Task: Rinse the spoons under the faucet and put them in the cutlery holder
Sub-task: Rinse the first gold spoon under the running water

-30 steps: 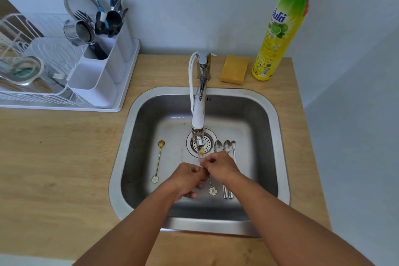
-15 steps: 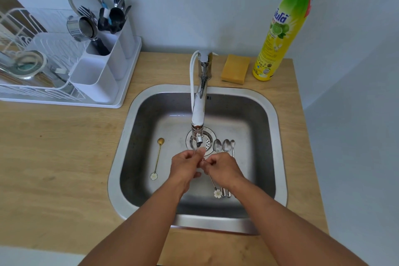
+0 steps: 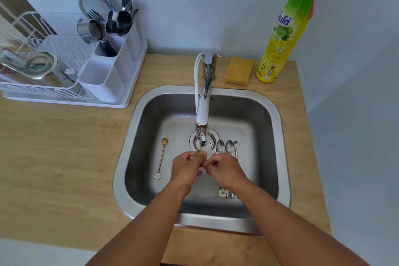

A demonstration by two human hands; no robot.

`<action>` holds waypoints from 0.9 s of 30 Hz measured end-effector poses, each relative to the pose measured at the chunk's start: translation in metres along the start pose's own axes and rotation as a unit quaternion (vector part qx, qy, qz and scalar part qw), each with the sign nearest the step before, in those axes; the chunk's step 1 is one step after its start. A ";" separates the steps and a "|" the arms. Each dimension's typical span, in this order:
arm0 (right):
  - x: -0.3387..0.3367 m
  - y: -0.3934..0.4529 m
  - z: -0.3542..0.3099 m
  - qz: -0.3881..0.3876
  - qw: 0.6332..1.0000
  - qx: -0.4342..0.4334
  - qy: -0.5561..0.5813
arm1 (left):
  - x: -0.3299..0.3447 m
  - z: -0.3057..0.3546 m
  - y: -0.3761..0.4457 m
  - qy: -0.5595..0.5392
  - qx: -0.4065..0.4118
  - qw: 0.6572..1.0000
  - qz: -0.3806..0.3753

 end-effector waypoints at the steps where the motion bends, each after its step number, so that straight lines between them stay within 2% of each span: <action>1: 0.000 0.000 -0.002 0.003 1.000 -0.003 -0.007 | -0.001 0.001 0.000 0.001 0.000 1.000 0.006; 6: -0.003 -0.001 -0.005 0.022 1.000 -0.005 -0.013 | -0.001 0.007 0.002 0.012 0.013 1.000 0.023; 10: -0.006 0.000 -0.005 0.028 0.999 -0.006 -0.025 | -0.001 0.008 0.002 0.022 0.016 1.000 -0.009; 18: -0.004 0.000 -0.004 -0.012 0.999 -0.016 -0.027 | 0.002 -0.007 -0.002 -0.055 -0.035 0.992 -0.106; 22: -0.005 0.000 -0.003 -0.011 0.999 -0.026 -0.035 | 0.004 -0.004 -0.001 -0.059 -0.033 0.993 -0.098; 27: -0.005 -0.002 -0.005 -0.035 0.998 -0.054 0.027 | 0.002 -0.001 0.003 -0.095 -0.054 0.988 -0.111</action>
Point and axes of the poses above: each hand's wrist, its own y-axis towards the middle knuckle, its own x-axis out of the palm, z = x × y, the point moved 7 cm from there along y, towards the middle knuckle, and after that the axes turned 15 degrees about -z, right-handed, at the moved point
